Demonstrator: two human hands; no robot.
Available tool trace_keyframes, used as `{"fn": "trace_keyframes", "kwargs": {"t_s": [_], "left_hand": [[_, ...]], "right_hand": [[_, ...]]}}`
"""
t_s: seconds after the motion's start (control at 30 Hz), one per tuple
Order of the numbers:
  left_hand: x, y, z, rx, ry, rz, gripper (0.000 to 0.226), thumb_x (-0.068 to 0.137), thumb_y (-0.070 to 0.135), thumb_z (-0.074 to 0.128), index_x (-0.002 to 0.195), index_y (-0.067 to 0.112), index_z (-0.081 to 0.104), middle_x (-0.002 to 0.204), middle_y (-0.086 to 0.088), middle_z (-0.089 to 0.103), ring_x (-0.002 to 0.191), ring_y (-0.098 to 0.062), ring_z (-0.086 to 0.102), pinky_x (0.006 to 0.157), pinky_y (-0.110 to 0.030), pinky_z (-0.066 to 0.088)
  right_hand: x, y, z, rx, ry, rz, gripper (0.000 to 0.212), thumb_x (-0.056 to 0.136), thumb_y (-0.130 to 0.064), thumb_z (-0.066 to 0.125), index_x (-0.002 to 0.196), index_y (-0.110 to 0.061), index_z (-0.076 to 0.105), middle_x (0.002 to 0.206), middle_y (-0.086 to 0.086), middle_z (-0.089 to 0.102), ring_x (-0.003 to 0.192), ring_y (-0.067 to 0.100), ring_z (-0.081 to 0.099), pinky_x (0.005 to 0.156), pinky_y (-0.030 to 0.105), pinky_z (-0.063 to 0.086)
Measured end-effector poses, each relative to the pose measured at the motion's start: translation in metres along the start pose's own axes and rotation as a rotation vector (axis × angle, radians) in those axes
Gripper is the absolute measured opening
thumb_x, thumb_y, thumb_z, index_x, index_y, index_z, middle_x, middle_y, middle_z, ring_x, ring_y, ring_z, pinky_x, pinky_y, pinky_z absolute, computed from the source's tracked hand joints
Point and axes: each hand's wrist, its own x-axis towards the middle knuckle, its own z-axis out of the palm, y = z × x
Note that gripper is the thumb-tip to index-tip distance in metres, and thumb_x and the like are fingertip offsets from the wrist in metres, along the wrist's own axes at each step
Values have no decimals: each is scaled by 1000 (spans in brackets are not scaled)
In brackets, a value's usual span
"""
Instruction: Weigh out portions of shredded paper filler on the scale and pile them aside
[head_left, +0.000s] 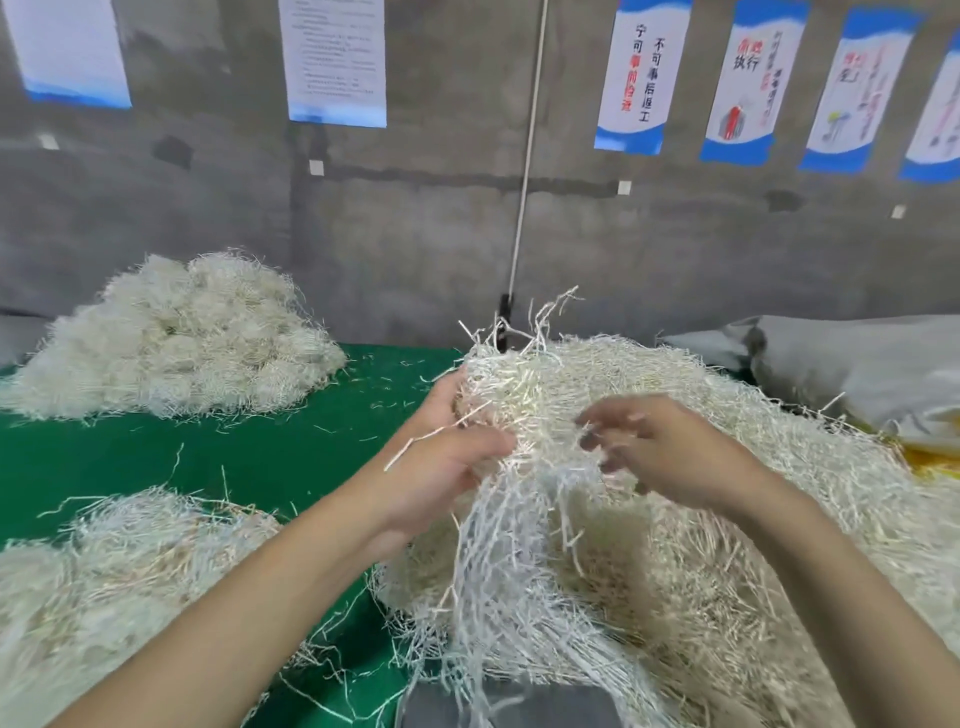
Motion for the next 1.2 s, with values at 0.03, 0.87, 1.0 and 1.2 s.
{"fn": "trace_keyframes", "kwargs": {"t_s": [0.03,0.87,1.0,1.2], "left_hand": [[0,-4,0,42,41,-7,85,79,13,76,147,41,34,116,2,67,103,-19,63,101,-49,48],[-68,-54,25,-585,140,-247,31,104,7,33,103,2,63,96,-13,73,78,-29,72,61,-37,60],[-78,-62,33,-536,68,-139,47,100,18,32,87,12,76,90,-14,73,76,-28,71,61,-40,57],[-110,-96,29,307,-8,-53,28,74,34,72,102,32,68,92,16,73,80,0,70,71,-21,56]], "right_hand": [[-4,-7,2,144,120,-2,22,98,-28,54,110,-45,59,108,-18,69,80,-6,68,58,21,55],[-57,-50,64,482,66,151,70,84,-62,62,142,-48,26,91,-52,33,82,-26,48,68,7,45],[-82,-43,75,-33,-228,40,44,93,-45,57,133,-27,51,123,-18,60,100,-1,54,86,30,48],[-106,-35,87,-316,-660,-8,12,91,-41,59,81,-44,53,84,-17,56,72,-2,54,61,18,40]]}}
